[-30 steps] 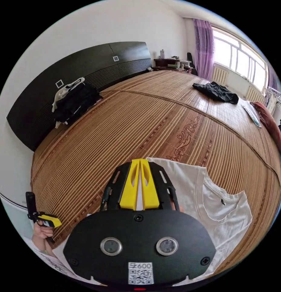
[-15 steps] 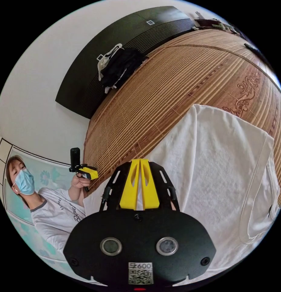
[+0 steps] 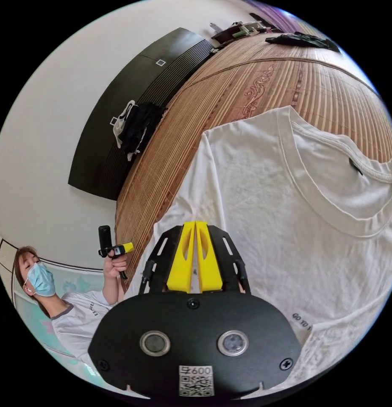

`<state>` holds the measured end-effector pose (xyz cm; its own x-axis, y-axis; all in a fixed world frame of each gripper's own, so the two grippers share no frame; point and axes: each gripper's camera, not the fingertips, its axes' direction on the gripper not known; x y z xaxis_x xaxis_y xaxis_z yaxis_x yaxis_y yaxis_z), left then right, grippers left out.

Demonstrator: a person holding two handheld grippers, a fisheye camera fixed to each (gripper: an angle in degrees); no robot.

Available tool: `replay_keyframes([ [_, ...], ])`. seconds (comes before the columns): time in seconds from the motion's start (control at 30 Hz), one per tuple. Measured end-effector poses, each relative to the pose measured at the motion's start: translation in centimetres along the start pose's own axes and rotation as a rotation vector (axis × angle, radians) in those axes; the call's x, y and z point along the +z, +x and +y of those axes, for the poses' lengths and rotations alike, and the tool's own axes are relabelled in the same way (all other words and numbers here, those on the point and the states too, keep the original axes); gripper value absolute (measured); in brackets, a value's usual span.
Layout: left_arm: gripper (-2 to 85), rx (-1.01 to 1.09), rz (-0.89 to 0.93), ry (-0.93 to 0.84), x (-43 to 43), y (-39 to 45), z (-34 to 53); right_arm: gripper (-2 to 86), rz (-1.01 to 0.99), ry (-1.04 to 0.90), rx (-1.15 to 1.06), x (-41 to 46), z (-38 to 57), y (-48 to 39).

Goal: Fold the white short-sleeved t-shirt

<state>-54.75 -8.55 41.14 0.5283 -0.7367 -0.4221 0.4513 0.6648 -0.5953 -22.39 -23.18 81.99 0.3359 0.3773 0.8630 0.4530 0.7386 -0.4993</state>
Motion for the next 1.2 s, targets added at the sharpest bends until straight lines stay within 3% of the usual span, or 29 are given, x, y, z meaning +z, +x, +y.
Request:
replay_keyframes([
  [0.47,0.1,0.004,-0.014,0.007,-0.1,1.8,-1.6,4.1,0.437,0.027,-0.037,-0.8,5.1,-6.4],
  [0.57,0.1,0.016,-0.022,0.011,0.0,2.4,-2.0,2.2,0.286,0.127,-0.114,-0.8,5.6,-8.7],
  [0.8,0.3,0.15,-0.058,-0.078,1.8,5.8,-3.8,0.3,0.019,0.083,-0.152,4.6,4.2,-11.3],
  [0.93,0.2,0.167,-0.077,-0.049,2.8,6.8,-5.4,0.2,0.214,0.039,-0.131,7.1,4.8,-12.2],
  [1.03,0.2,0.102,0.031,-0.012,4.5,6.5,-10.4,-0.3,0.213,0.089,-0.112,6.8,5.5,-12.2],
  [1.13,0.1,0.113,0.017,-0.096,7.3,6.9,-13.7,-0.6,0.22,0.121,-0.106,6.4,6.0,-12.3],
  [1.2,0.0,0.188,-0.092,-0.192,9.9,8.5,-15.4,-0.7,0.221,0.134,-0.108,6.2,6.2,-12.3],
])
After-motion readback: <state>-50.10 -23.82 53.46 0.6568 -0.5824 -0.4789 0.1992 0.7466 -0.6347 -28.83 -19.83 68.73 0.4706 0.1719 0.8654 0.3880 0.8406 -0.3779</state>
